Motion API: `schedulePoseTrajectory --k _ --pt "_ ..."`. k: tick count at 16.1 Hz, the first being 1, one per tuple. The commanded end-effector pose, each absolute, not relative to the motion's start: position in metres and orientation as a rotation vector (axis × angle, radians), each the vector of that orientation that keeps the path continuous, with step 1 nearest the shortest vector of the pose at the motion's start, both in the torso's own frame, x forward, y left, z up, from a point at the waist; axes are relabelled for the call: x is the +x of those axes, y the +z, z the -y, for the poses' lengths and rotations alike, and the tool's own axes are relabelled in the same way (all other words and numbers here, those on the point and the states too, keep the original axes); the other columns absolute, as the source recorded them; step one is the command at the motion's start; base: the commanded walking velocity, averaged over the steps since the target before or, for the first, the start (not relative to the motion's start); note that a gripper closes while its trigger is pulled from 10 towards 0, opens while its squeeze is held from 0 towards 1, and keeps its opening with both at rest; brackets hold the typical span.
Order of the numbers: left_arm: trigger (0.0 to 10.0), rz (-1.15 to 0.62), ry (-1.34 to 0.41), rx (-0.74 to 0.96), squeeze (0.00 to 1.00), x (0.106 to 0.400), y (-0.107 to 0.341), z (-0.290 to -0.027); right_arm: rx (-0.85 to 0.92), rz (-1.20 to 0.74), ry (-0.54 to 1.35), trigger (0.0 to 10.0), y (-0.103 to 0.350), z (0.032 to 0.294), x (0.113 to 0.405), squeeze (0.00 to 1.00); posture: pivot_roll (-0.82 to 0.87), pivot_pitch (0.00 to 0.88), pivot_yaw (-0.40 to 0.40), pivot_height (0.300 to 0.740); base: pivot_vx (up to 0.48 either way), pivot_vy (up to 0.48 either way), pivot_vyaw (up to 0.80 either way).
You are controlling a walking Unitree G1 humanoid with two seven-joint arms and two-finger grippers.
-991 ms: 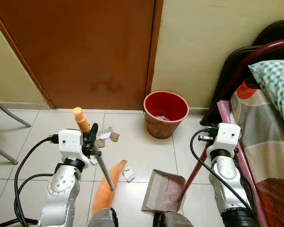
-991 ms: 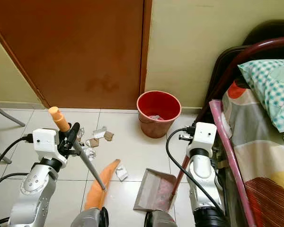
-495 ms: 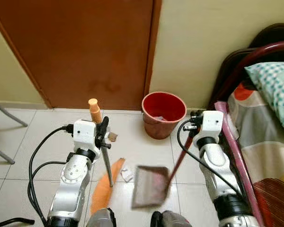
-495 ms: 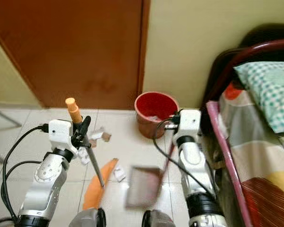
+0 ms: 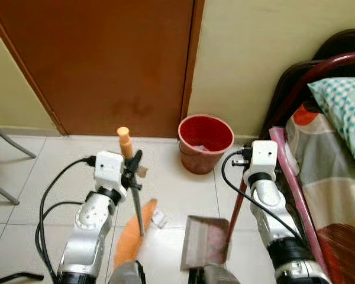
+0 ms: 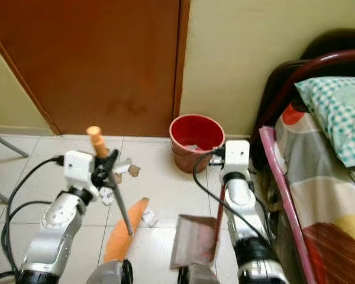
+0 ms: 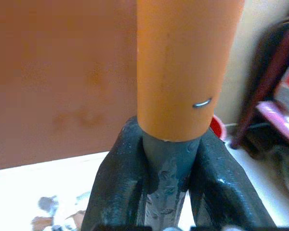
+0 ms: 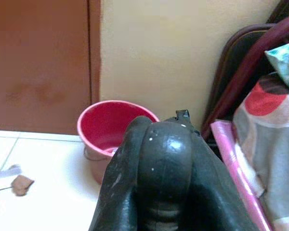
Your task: Sweep floor
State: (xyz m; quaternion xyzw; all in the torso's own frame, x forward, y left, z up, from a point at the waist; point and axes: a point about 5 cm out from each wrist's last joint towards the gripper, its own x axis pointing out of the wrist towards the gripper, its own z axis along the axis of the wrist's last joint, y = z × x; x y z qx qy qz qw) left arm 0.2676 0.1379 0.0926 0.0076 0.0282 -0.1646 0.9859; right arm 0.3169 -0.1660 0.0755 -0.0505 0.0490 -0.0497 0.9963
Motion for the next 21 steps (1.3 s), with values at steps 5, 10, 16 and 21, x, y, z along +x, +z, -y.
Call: schedulePoseTrajectory --k 5,10,16,21 --pt "10.0 -0.105 -0.534 -0.232 0.0 0.256 0.099 -0.102 -0.19 -0.077 -0.18 10.0 0.081 0.16 0.33 0.0 0.04 0.105 -0.045 0.74 0.0 0.0 0.0" --pt "10.0 -0.071 -0.558 -0.354 0.0 0.265 0.118 -0.091 -0.15 -0.109 -0.16 10.0 0.073 0.15 0.331 0.0 0.04 0.102 -0.039 0.74 0.0 0.0 0.0" --pt "10.0 0.042 -0.3 -0.308 0.0 0.288 0.134 -0.132 -0.097 -0.12 -0.092 10.0 0.069 0.142 0.33 0.0 0.04 0.106 -0.044 0.74 0.0 0.0 0.0" --pt "10.0 0.04 -0.217 -0.105 0.0 0.288 0.123 -0.17 -0.037 -0.104 -0.045 10.0 0.075 0.133 0.331 0.0 0.05 0.109 -0.048 0.74 0.0 0.0 0.0"
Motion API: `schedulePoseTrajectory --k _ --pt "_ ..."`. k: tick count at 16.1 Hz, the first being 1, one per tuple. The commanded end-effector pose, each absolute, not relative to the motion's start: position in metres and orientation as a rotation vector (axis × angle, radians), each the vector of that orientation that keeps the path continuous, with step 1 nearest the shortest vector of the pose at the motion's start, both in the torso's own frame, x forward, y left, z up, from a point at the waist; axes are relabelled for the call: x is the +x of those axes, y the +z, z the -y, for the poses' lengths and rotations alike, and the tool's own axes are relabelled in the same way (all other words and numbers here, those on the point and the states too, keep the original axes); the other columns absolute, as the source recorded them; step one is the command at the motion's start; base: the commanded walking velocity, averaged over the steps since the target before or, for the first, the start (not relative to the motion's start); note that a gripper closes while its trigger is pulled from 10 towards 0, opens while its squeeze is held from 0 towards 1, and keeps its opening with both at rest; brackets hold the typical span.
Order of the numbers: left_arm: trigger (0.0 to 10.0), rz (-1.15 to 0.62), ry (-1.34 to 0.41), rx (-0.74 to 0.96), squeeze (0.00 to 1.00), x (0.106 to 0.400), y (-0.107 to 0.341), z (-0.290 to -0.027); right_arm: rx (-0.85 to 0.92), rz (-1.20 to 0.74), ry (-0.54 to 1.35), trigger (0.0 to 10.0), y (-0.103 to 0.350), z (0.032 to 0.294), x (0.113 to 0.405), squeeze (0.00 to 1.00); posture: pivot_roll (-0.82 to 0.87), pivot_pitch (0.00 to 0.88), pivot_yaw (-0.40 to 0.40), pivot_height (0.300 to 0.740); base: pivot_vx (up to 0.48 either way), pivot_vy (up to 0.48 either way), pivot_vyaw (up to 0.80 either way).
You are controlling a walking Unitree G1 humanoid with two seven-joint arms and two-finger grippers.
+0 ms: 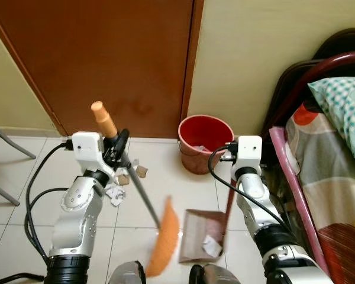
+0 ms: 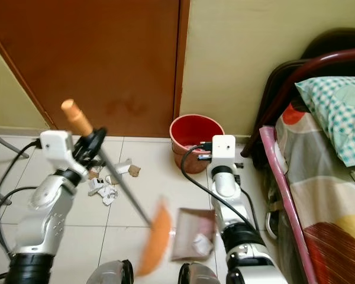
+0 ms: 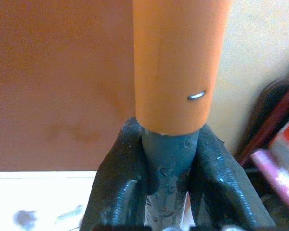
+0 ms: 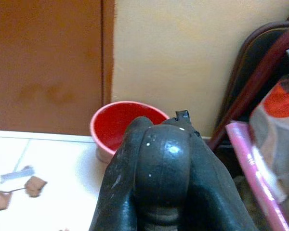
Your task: Sweep floor
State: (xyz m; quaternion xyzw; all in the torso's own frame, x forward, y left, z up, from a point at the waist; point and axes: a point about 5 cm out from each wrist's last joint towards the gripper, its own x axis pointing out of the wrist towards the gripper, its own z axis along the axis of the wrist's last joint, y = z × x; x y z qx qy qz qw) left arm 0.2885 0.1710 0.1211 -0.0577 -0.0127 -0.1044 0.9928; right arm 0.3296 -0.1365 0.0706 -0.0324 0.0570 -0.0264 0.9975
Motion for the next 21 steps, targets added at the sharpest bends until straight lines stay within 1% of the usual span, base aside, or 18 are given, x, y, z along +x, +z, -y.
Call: schedulePoseTrajectory --k 1,3,5,7,8,10,12,14,15,16,19,20,21 --pt "10.0 0.039 -0.21 -0.091 0.0 0.287 0.121 -0.171 -0.031 -0.106 -0.041 10.0 0.074 0.133 0.33 0.0 0.05 0.109 -0.049 0.74 0.0 0.0 0.0" --pt "10.0 0.033 -0.202 -0.048 0.0 0.284 0.115 -0.171 0.034 -0.122 -0.046 10.0 0.072 0.137 0.328 0.0 0.05 0.109 -0.053 0.74 0.0 0.0 0.0" --pt "10.0 0.016 -0.187 -0.01 0.0 0.281 0.106 -0.171 0.111 -0.059 -0.025 10.0 0.087 0.137 0.331 0.0 0.05 0.109 -0.054 0.74 0.0 0.0 0.0" --pt "10.0 0.013 -0.143 0.038 0.0 0.28 0.103 -0.176 0.144 -0.013 -0.02 10.0 0.1 0.138 0.334 0.0 0.04 0.106 -0.051 0.74 0.0 0.0 0.0" --pt "10.0 -0.001 -0.098 0.075 0.0 0.28 0.099 -0.182 0.17 0.029 -0.011 10.0 0.115 0.137 0.338 0.0 0.04 0.106 -0.051 0.74 0.0 0.0 0.0" --pt "10.0 -0.006 -0.078 0.082 0.0 0.281 0.097 -0.185 0.188 0.052 0.001 10.0 0.125 0.135 0.341 0.0 0.04 0.106 -0.051 0.74 0.0 0.0 0.0" --pt "10.0 -0.002 -0.058 0.095 0.0 0.281 0.095 -0.186 0.189 0.096 0.041 10.0 0.15 0.129 0.352 0.0 0.04 0.099 -0.053 0.74 0.0 0.0 0.0" --pt "10.0 -0.006 -0.06 0.076 0.0 0.28 0.092 -0.183 0.214 0.185 0.1 10.0 0.191 0.122 0.368 0.0 0.04 0.097 -0.056 0.74 0.0 0.0 0.0" --pt "10.0 -0.009 -0.066 0.066 0.0 0.28 0.091 -0.179 0.214 0.262 0.128 10.0 0.218 0.118 0.376 0.0 0.04 0.096 -0.058 0.74 0.0 0.0 0.0" --pt "10.0 -0.007 -0.066 0.066 0.0 0.28 0.091 -0.177 0.217 0.285 0.135 10.0 0.228 0.118 0.379 0.0 0.04 0.094 -0.06 0.74 0.0 0.0 0.0" --pt "10.0 -0.003 -0.068 0.055 0.0 0.281 0.091 -0.174 0.21 0.367 0.129 10.0 0.259 0.12 0.388 0.0 0.04 0.09 -0.067 0.74 0.0 0.0 0.0" --pt "10.0 -0.002 -0.066 0.049 0.0 0.283 0.09 -0.173 0.19 0.433 0.114 10.0 0.28 0.124 0.391 0.0 0.04 0.09 -0.066 0.74 0.0 0.0 0.0" --pt "10.0 -0.004 -0.072 0.045 0.0 0.283 0.089 -0.17 0.132 0.517 0.091 10.0 0.304 0.133 0.393 0.0 0.04 0.087 -0.066 0.74 0.0 0.0 0.0"
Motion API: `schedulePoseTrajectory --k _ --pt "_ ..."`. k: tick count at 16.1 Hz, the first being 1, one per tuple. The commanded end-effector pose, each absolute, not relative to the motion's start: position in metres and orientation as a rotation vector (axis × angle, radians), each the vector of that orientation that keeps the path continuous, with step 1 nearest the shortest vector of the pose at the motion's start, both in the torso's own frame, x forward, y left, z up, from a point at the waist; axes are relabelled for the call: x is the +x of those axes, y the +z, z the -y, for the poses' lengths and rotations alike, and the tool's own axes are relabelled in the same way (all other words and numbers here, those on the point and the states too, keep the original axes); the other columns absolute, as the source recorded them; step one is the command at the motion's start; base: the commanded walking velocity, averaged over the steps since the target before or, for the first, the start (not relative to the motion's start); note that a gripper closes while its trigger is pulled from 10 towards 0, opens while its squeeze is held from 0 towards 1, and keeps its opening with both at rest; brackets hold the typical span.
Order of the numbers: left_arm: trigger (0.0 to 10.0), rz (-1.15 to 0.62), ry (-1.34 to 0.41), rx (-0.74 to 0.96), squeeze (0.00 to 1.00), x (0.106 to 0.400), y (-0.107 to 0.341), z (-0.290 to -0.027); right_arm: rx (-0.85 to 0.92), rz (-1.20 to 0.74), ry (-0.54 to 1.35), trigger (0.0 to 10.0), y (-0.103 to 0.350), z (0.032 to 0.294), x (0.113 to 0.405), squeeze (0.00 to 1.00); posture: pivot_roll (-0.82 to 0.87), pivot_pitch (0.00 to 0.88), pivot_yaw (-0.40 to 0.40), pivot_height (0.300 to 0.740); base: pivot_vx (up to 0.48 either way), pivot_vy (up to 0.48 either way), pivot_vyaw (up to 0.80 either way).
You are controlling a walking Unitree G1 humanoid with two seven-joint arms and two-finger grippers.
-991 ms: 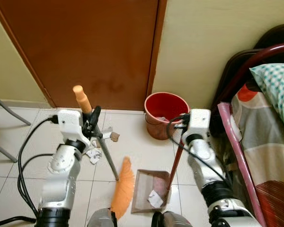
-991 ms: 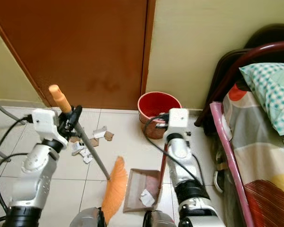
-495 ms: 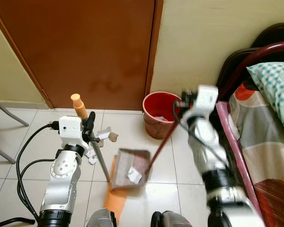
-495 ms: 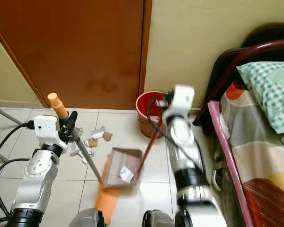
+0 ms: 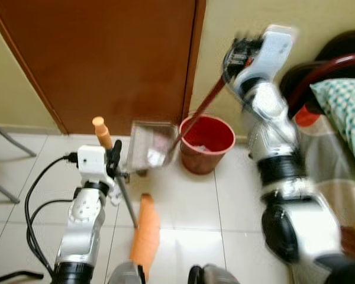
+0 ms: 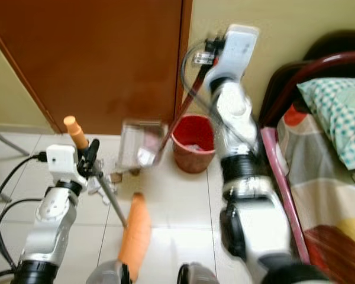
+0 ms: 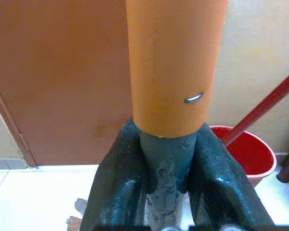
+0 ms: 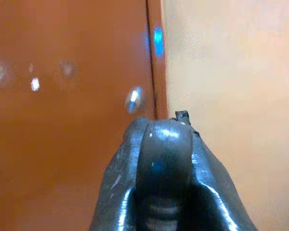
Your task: Sweep floor
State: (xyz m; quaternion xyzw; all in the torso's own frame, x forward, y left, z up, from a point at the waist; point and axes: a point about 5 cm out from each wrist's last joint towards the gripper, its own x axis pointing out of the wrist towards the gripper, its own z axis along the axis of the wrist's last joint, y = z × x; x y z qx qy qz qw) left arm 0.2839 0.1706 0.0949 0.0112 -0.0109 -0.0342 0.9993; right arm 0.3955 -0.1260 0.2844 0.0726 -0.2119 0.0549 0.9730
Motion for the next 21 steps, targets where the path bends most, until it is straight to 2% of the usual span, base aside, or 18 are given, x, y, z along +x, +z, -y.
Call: schedulePoseTrajectory --k 1,4,6,9,11,12,15,21 --pt "10.0 -0.004 -0.075 0.044 0.0 0.283 0.089 -0.169 0.116 0.542 0.081 10.0 0.313 0.137 0.394 0.0 0.04 0.087 -0.066 0.74 0.0 0.0 0.0" --pt "10.0 -0.009 -0.098 0.036 0.0 0.282 0.087 -0.162 0.016 0.674 -0.016 10.0 0.352 0.166 0.393 0.0 0.05 0.083 -0.067 0.74 0.0 0.0 0.0" --pt "10.0 -0.011 -0.099 0.034 0.0 0.282 0.086 -0.162 -0.043 0.727 -0.033 10.0 0.36 0.172 0.39 0.0 0.05 0.083 -0.066 0.74 0.0 0.0 0.0" --pt "10.0 -0.014 -0.115 0.033 0.0 0.282 0.085 -0.16 -0.207 0.825 0.048 10.0 0.359 0.155 0.385 0.0 0.04 0.082 -0.065 0.74 0.0 0.0 0.0" --pt "10.0 -0.014 -0.125 0.034 0.0 0.283 0.086 -0.159 -0.4 0.843 0.184 10.0 0.329 0.117 0.381 0.0 0.05 0.084 -0.064 0.74 0.0 0.0 0.0" --pt "10.0 -0.014 -0.125 0.034 0.0 0.284 0.086 -0.158 -0.446 0.844 0.221 10.0 0.319 0.11 0.379 0.0 0.05 0.084 -0.063 0.74 0.0 0.0 0.0" --pt "10.0 -0.014 -0.128 0.035 0.0 0.283 0.086 -0.158 -0.536 0.786 0.34 10.0 0.28 0.092 0.376 0.0 0.05 0.084 -0.064 0.74 0.0 0.0 0.0" --pt "10.0 -0.015 -0.132 0.033 0.0 0.283 0.086 -0.157 -0.649 0.79 0.472 10.0 0.257 0.076 0.368 0.0 0.05 0.085 -0.063 0.74 0.0 0.0 0.0"
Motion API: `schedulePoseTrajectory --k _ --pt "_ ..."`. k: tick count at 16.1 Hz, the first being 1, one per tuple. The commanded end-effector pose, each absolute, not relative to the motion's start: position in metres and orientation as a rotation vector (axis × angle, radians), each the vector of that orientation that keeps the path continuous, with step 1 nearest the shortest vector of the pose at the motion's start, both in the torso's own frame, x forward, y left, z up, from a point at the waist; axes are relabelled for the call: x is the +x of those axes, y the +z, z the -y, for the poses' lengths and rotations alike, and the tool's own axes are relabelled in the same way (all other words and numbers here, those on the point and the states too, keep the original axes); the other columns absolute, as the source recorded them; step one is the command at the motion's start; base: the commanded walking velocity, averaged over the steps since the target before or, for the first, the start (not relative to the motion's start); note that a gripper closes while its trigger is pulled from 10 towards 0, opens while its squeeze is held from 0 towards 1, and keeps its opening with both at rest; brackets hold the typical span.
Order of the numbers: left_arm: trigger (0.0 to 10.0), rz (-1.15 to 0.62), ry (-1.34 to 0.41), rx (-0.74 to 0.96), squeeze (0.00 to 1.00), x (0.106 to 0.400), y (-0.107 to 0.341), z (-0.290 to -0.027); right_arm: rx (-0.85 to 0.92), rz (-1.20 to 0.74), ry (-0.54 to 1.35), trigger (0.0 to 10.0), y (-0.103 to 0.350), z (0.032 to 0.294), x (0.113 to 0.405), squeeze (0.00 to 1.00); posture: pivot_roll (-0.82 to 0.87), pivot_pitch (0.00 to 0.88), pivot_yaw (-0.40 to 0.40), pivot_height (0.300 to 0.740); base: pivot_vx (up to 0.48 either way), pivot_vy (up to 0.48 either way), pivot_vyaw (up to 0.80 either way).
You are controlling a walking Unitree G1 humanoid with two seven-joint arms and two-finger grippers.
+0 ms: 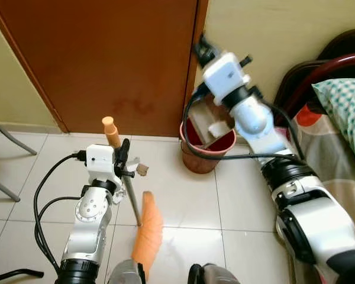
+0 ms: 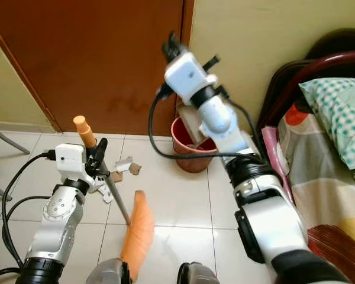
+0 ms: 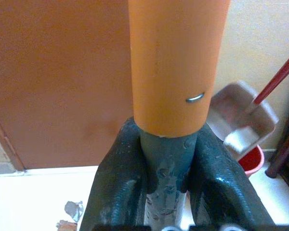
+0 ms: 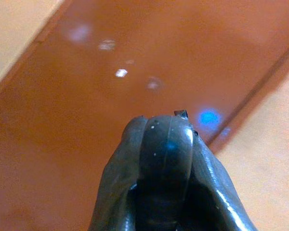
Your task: Sweep floor
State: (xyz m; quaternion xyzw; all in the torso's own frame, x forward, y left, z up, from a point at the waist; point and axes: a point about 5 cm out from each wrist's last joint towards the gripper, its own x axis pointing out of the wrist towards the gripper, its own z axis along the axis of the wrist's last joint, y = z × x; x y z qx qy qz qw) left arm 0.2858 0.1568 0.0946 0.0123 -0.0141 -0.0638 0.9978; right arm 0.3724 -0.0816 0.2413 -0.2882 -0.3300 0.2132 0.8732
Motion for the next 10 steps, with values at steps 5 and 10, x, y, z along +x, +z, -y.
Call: schedulePoseTrajectory --k 5,10 --pt "10.0 -0.016 -0.141 0.037 0.0 0.285 0.085 -0.154 -0.638 0.843 0.455 10.0 0.263 0.072 0.365 0.0 0.05 0.08 -0.059 0.74 0.0 0.0 0.0" --pt "10.0 -0.008 -0.143 0.047 0.0 0.288 0.087 -0.154 -0.579 0.95 0.438 10.0 0.284 0.063 0.357 0.0 0.05 0.074 -0.063 0.74 0.0 0.0 0.0"
